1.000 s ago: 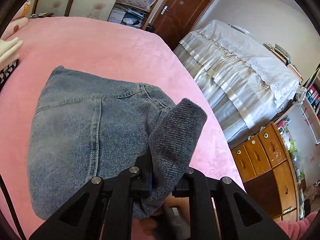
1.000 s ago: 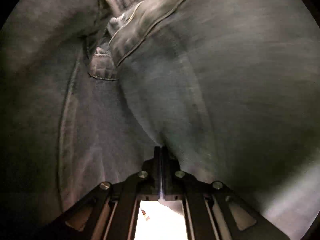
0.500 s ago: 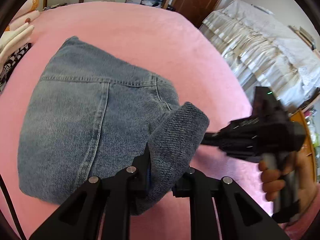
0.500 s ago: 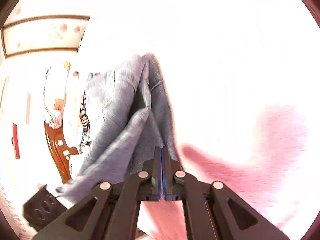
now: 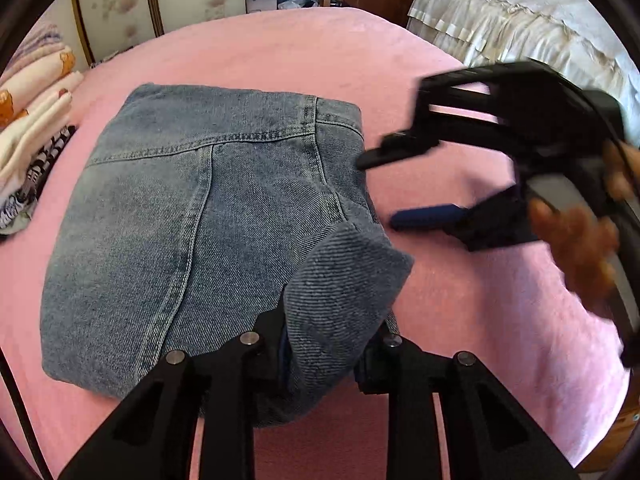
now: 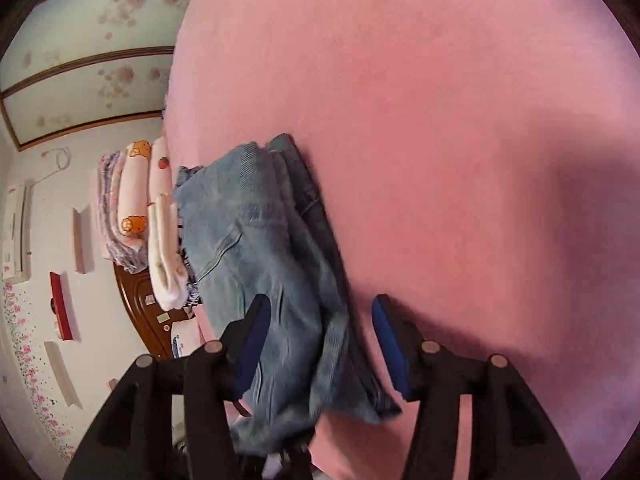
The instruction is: Fold large clothes
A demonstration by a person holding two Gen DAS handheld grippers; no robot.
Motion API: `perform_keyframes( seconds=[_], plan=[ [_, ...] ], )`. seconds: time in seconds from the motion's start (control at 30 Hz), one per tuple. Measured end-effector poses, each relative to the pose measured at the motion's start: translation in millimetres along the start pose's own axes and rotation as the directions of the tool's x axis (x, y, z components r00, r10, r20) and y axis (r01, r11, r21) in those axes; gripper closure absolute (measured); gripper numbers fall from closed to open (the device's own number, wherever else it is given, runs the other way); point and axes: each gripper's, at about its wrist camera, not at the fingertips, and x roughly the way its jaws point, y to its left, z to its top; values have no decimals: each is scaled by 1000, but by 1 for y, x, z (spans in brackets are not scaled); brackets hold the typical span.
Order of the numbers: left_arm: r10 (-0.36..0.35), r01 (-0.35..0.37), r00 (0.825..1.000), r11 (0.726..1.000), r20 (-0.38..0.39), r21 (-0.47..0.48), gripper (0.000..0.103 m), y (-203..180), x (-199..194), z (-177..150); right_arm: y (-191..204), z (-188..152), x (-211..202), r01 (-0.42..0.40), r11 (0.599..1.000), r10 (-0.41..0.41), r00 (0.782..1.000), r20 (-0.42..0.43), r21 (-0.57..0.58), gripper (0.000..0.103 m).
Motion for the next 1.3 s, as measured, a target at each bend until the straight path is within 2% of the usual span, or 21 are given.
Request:
perform_keyframes(
  seconds=[0.1,0.23,0.27,0.3,0.47,0.57,0.63,0.77,0.9,0.97,1.07,1.2,1.3],
  plan=[
    [27,-27,1000,999,2,44,80,-7,0,1,8,13,18,-3,1000,3,1000,-15,-8,50],
    [80,-82,997,984,16,161,75,-25,0,-4,22,26,29,2,998,-2,1000,-7,-57,50],
    [85,-88,996,980,25,177,75,-27,0,-6,25,28,32,21,997,-22,1000,-4,-75,58],
    [89,-93,996,978,33,187,75,-29,-1,-8,26,30,31,40,995,-40,999,4,-96,72],
    [68,-76,996,985,54,154,77,-26,-5,-9,49,25,28,117,963,-108,993,49,-244,84],
    [66,-73,996,987,57,143,77,-25,-5,-4,58,24,26,144,951,-129,989,70,-274,85],
    [79,-88,995,982,63,167,77,-31,-6,-5,62,25,25,165,945,-150,986,71,-283,85],
    [105,-119,992,969,75,217,77,-38,-11,-7,67,28,22,207,950,-200,978,53,-235,85],
    [93,-105,993,975,73,194,77,-38,-17,-4,82,22,19,303,910,-295,953,72,-283,85],
    [89,-102,993,976,73,191,77,-39,-20,-2,87,17,13,345,890,-327,939,109,-297,85],
    [89,-104,992,977,90,188,77,-40,-26,1,95,13,2,347,886,-314,937,155,-307,87],
    [79,-92,994,981,76,172,77,-40,-23,6,93,19,8,362,873,-333,932,144,-327,91],
    [91,-110,990,976,108,188,77,-46,-21,10,86,26,5,303,896,-270,952,145,-325,97]
  ],
)
